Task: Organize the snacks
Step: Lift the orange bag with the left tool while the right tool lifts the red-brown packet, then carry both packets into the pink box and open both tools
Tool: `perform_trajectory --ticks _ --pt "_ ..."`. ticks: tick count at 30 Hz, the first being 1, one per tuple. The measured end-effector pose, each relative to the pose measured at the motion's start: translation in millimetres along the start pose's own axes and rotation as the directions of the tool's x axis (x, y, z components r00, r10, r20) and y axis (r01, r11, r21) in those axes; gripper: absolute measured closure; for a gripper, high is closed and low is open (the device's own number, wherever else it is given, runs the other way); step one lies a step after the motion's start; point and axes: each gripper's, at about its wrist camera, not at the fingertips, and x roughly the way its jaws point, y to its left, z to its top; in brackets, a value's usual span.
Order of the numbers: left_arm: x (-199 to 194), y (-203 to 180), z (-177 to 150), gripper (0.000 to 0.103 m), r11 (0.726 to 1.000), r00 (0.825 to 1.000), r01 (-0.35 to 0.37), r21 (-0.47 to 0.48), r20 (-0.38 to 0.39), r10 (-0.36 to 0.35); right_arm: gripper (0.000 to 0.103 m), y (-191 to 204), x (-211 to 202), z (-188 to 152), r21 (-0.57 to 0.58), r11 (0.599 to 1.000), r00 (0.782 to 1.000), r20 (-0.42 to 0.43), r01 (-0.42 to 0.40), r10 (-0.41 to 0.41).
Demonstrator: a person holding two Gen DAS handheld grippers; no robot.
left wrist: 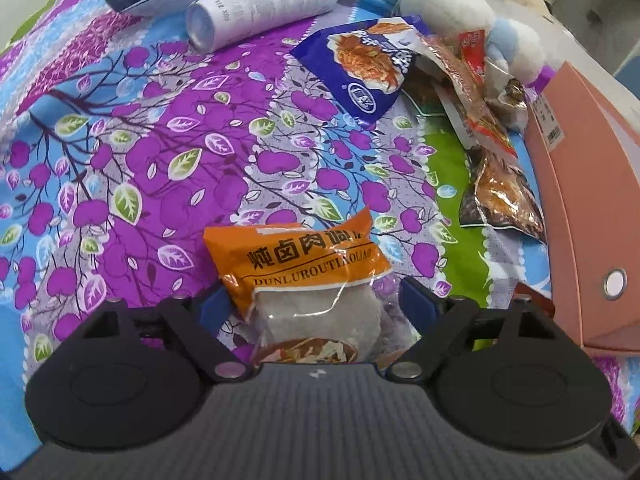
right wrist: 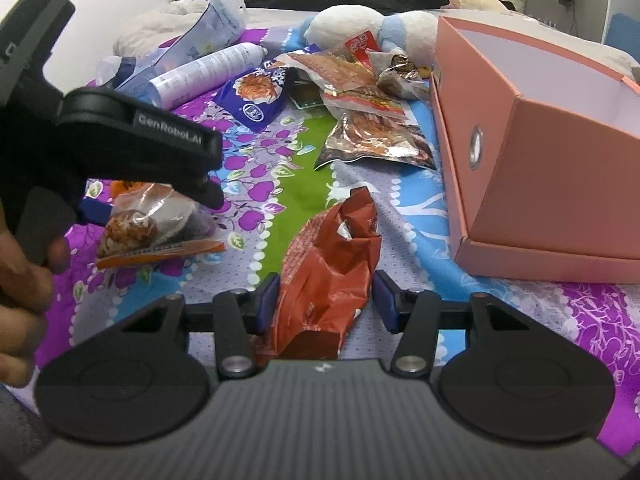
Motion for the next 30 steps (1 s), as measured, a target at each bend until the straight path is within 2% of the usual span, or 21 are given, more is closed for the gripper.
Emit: perform_trajectory --ticks 4,12,16,23,30 --pt "-5 3 -1 0.019 1.0 1.0 0.022 0.015 -0.001 -0.022 0.05 -2 -4 1 0.004 1.0 1.0 0.007 -0.002 0.002" --pt "-31 7 -3 0.02 0.996 0.997 0.069 0.05 0.016 -0.07 0.05 -7 -23 11 0.013 1.0 0.999 0.031 -0.019 0.018" --pt "-53 3 1 0.02 0.992 0.993 0.105 0.069 0.036 -0.108 0.05 -8 -38 19 0.017 0.999 0.998 0.06 -0.027 0.026" --pt "-104 -9 12 0.02 0.98 0.985 0.124 0.157 0.104 -0.141 0.05 -7 -64 41 0.037 0.998 0.993 0.11 -0.056 0.052" --pt "-144 -28 17 0.02 0.963 0.97 0.172 0.207 0.137 -0.203 0.05 -18 -95 60 0.056 0.998 0.985 0.173 -0.04 0.03"
